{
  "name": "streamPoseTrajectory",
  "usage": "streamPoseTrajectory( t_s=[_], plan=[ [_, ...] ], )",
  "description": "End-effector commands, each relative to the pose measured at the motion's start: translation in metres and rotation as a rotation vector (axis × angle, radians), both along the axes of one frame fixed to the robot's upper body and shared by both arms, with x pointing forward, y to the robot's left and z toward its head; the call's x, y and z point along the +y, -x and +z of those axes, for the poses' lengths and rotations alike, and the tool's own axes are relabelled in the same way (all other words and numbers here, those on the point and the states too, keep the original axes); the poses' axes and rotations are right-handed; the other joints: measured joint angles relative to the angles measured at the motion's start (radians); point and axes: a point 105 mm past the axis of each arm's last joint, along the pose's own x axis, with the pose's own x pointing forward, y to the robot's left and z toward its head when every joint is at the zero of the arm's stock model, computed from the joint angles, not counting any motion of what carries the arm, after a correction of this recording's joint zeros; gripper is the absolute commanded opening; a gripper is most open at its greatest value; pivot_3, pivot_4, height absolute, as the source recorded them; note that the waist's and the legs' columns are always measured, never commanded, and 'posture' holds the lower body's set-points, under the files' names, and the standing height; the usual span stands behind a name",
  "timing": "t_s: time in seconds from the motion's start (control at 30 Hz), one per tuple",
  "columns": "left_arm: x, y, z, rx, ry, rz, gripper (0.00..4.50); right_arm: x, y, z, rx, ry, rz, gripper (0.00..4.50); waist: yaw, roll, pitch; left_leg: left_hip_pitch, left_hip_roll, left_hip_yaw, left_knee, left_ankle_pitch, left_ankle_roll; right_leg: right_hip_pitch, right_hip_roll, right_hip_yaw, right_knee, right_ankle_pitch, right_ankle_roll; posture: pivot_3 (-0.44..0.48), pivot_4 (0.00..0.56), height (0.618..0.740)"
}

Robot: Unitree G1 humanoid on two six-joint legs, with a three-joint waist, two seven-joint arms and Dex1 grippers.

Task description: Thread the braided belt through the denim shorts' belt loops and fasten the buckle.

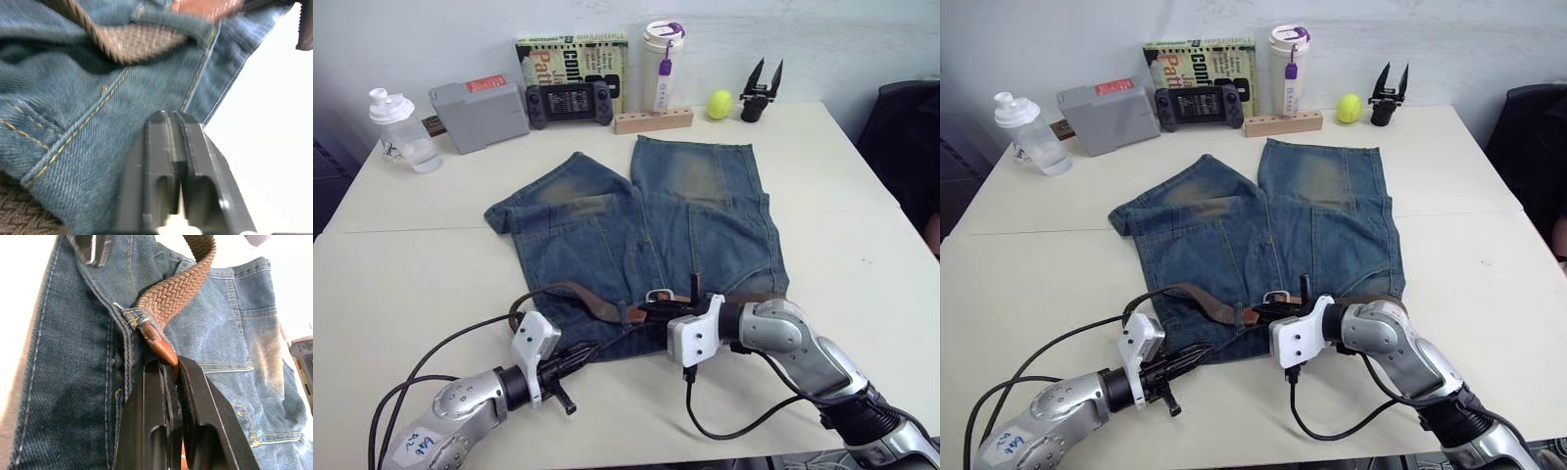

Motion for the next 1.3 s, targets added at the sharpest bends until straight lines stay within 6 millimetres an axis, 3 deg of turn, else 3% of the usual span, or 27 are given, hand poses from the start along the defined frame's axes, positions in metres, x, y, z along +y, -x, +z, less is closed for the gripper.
streamPoseTrajectory(
  t_s=[0.03, 0.37, 0.67, 0.77, 0.93, 1.03, 1.23, 1.27, 1.3],
  plan=[
    [0.010, -0.006, -0.020, 0.020, -0.113, 0.035, 0.06, -0.003, 0.002, 0.019, -0.025, -0.072, 0.001, 0.00, 0.001, 0.000, 0.000, 0.000, 0.000, 0.000, 0.000, 0.000, 0.000, 0.000, 0.000, 0.000, 0.000, 0.000, 0.000, 0.000, 0.150, 0.708],
    [0.011, -0.005, -0.029, 0.002, -0.200, -0.030, 0.06, -0.056, -0.016, 0.061, 0.024, -0.176, -0.181, 0.00, 0.006, 0.001, 0.000, 0.000, -0.001, -0.001, 0.000, 0.000, 0.000, 0.001, -0.001, 0.000, 0.000, 0.000, 0.000, 0.000, 0.150, 0.708],
    [0.011, -0.006, -0.031, -0.035, -0.236, -0.066, 0.06, -0.146, -0.044, 0.108, 0.175, -0.459, -0.476, 0.00, 0.005, 0.004, -0.002, 0.001, 0.000, 0.001, 0.000, 0.000, 0.001, 0.002, -0.001, 0.000, 0.000, 0.000, 0.000, 0.000, 0.150, 0.708],
    [0.011, -0.006, -0.029, -0.060, -0.237, -0.072, 0.06, -0.146, -0.041, 0.111, 0.210, -0.476, -0.464, 0.00, 0.004, 0.005, -0.002, 0.001, 0.000, 0.001, 0.000, 0.000, 0.002, 0.002, -0.001, 0.000, 0.000, 0.000, 0.000, 0.000, 0.150, 0.708],
    [0.006, -0.009, -0.007, -0.143, -0.153, -0.079, 0.06, -0.111, -0.029, 0.103, 0.288, -0.472, -0.360, 0.00, 0.004, 0.005, -0.002, 0.000, 0.000, 0.001, 0.000, 0.000, 0.002, 0.001, -0.001, 0.000, 0.000, 0.001, 0.001, 0.000, 0.150, 0.708],
    [0.003, -0.005, 0.019, -0.168, -0.025, -0.110, 0.96, -0.098, -0.024, 0.099, 0.311, -0.454, -0.323, 0.00, 0.002, 0.005, -0.001, 0.000, 0.000, 0.000, 0.000, 0.000, 0.002, 0.001, -0.001, 0.000, 0.000, 0.001, 0.002, 0.000, 0.150, 0.708],
    [0.012, 0.010, 0.073, -0.159, 0.168, -0.249, 3.57, -0.074, -0.018, 0.092, 0.353, -0.411, -0.252, 0.00, 0.002, 0.005, 0.000, -0.001, 0.001, 0.000, 0.000, 0.000, 0.002, -0.001, -0.001, -0.001, 0.000, 0.001, 0.001, 0.000, 0.150, 0.708],
    [0.015, 0.013, 0.082, -0.151, 0.198, -0.269, 3.92, -0.072, -0.018, 0.089, 0.357, -0.400, -0.245, 0.00, 0.002, 0.005, 0.000, -0.001, 0.001, 0.000, 0.000, 0.000, 0.002, -0.001, -0.001, -0.001, 0.000, 0.001, 0.001, 0.000, 0.150, 0.708],
    [0.017, 0.015, 0.089, -0.148, 0.217, -0.285, 3.92, -0.070, -0.018, 0.087, 0.358, -0.390, -0.242, 0.00, 0.001, 0.005, 0.000, -0.001, 0.001, 0.000, 0.000, 0.000, 0.002, -0.001, -0.001, -0.001, 0.000, 0.001, 0.001, 0.000, 0.150, 0.708]
  ],
)
